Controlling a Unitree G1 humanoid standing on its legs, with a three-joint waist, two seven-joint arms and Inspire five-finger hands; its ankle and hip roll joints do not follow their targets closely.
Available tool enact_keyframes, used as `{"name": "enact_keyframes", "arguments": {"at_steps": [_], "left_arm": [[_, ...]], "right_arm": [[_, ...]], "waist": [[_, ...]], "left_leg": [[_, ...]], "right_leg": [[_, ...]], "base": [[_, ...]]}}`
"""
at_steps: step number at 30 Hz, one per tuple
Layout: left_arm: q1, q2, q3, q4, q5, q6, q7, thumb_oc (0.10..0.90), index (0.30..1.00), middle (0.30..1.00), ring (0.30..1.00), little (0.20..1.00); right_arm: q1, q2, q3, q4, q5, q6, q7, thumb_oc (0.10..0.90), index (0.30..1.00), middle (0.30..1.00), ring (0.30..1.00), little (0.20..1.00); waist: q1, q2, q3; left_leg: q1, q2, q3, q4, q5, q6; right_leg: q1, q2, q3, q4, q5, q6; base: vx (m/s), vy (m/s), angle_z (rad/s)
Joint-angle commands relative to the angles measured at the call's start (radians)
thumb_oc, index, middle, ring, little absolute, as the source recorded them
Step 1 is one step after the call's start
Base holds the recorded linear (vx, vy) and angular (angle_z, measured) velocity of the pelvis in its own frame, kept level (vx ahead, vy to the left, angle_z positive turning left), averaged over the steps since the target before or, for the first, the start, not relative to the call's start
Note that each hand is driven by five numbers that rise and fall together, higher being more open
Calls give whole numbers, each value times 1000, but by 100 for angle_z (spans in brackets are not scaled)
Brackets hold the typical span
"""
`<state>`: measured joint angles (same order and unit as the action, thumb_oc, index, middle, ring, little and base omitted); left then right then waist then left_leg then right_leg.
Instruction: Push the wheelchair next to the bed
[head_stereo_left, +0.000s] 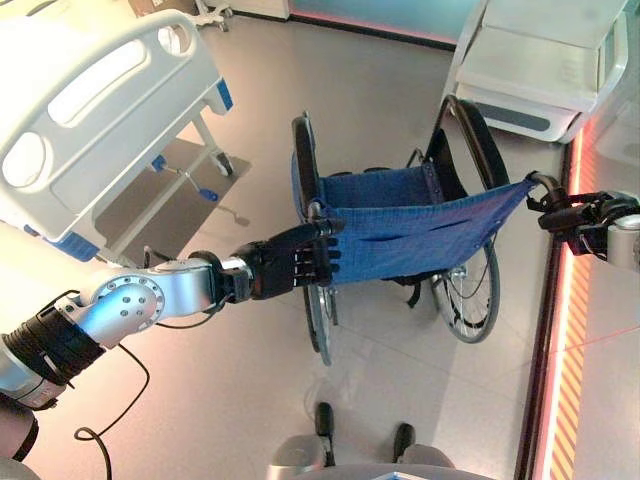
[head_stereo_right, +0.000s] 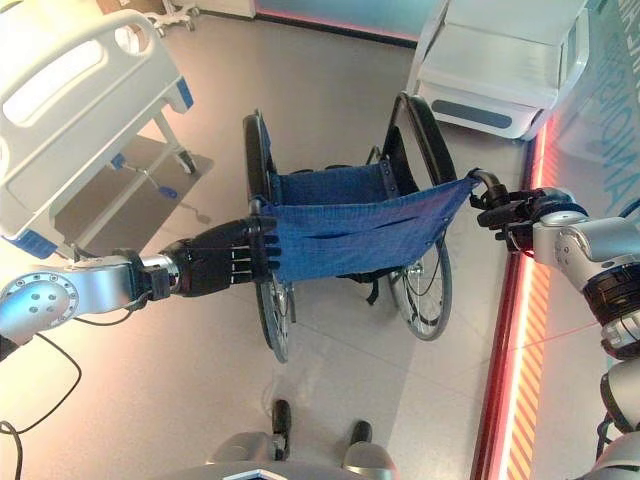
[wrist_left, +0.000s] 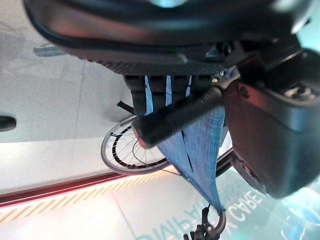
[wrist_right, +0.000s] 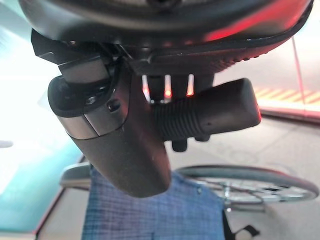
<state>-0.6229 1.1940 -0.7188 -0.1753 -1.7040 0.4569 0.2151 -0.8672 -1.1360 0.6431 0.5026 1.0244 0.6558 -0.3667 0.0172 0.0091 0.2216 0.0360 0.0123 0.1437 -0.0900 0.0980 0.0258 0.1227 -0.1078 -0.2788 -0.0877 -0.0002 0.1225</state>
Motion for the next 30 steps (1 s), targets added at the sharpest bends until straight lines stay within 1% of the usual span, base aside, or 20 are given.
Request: {"name": "enact_keyframes", "arguments": {"at_steps": [1, 7, 11, 16, 20, 27, 30], "left_arm": [[-84, -104, 254, -82, -72, -221, -73, 400, 300, 300, 300, 300], [-60, -104, 284, -113, -57, -223, -43, 400, 300, 300, 300, 300], [-71, -109, 280, -108, -51, -227, -40, 400, 300, 300, 300, 300], [-71, -122, 279, -103, -32, -239, -32, 400, 300, 300, 300, 300], [-68, -135, 286, -105, -14, -250, 0, 400, 300, 300, 300, 300], [-39, -143, 335, -113, 14, -283, 66, 400, 300, 300, 300, 300], [-19, -141, 378, -108, 3, -301, 101, 400, 300, 300, 300, 300]], "right_arm": [[-57, -5, -28, -46, -46, -41, 3, 400, 300, 300, 300, 300], [-41, -9, -45, -52, -44, -45, -2, 400, 300, 300, 300, 300], [-56, -11, -39, -38, -43, -43, 10, 400, 300, 300, 300, 300], [-52, -2, -39, -25, -44, -56, 16, 400, 300, 300, 300, 300], [-52, 10, -41, -26, -32, -62, 14, 400, 300, 300, 300, 300], [-34, 17, -57, -68, -25, -83, 20, 400, 300, 300, 300, 300], [-29, 9, -71, -96, -16, -83, 38, 400, 300, 300, 300, 300]], "waist": [[10, 9, -61], [14, 7, -54], [14, 5, -49], [15, 4, -47], [15, 1, -45], [17, -6, -36], [17, -11, -30]], "left_leg": [[34, 24, 17, 3, -59, -86], [32, 25, 17, 3, -56, -86], [31, 25, 15, 3, -56, -87], [32, 25, 14, 3, -56, -87], [32, 26, 14, 3, -53, -87], [34, 40, 10, 3, -46, -93], [34, 59, 9, 11, -39, -100]], "right_leg": [[-31, -1, -6, 11, 41, 1], [-33, 0, -8, 13, 43, 0], [-34, 1, -9, 13, 44, -1], [-34, 2, -9, 14, 44, -1], [-37, 5, -6, 17, 43, -4], [-41, 23, 0, 25, 35, -13], [-48, 46, 4, 41, 20, -27]], "base": [[-15, -6, -3], [-5, -3, -1], [0, 0, 0], [0, 0, 0], [-5, -9, 0], [-18, -81, 0], [-20, -130, -1]]}}
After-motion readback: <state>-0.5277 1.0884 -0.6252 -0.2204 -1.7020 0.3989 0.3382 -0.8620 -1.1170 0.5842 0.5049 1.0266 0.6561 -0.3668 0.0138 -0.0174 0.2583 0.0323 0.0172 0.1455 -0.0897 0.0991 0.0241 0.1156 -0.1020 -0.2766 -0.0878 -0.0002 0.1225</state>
